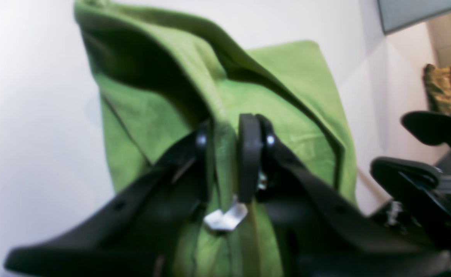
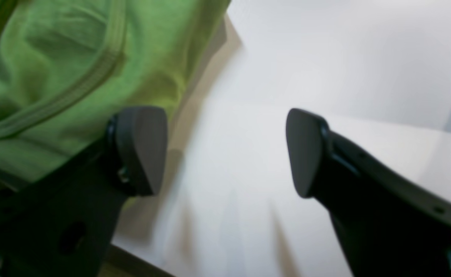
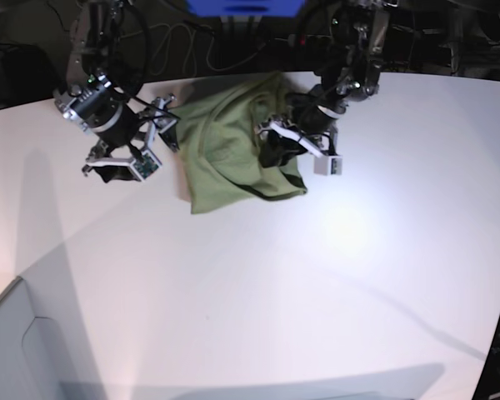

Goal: Fold the T-shirt properly
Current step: 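Lift the bundle with both grippers and fold it over itself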

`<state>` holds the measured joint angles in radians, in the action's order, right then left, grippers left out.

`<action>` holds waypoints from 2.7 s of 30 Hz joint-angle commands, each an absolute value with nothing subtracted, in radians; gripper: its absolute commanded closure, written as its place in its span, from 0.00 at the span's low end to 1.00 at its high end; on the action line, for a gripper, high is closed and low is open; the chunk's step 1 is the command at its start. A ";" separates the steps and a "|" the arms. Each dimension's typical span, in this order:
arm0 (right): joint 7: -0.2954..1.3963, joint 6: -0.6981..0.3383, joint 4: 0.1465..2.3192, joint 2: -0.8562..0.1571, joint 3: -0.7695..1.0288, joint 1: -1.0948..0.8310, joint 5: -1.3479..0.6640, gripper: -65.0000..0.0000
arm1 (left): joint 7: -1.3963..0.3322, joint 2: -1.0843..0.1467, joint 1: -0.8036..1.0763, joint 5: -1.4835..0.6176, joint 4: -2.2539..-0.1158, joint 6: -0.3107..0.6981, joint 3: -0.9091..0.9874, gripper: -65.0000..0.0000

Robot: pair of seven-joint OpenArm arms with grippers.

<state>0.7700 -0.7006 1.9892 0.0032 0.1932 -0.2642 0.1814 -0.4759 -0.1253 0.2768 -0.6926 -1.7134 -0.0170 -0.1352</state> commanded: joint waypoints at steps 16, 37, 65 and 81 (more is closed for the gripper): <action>0.753 -0.698 2.006 0.058 -0.012 -0.255 0.166 1.00 | -0.460 -0.180 0.338 -0.723 -1.793 -0.008 -0.093 1.00; 0.723 -0.698 1.715 0.097 -0.081 -0.165 0.165 1.00 | -0.461 -0.245 0.380 -0.723 -1.739 -0.001 -0.016 1.00; 0.576 -0.698 1.813 0.096 -0.071 -0.130 0.165 1.00 | -0.452 -0.239 0.355 -0.723 -1.626 0.001 0.015 1.00; 0.401 -0.698 1.443 0.079 0.093 -0.021 0.160 1.00 | -0.460 -0.239 0.308 -0.723 -1.618 0.001 0.012 1.00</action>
<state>0.4149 -0.7002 1.4250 0.0830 0.0887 -0.0296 0.1635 -0.4686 -0.2321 0.3080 -0.7250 -1.6016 0.0040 0.0090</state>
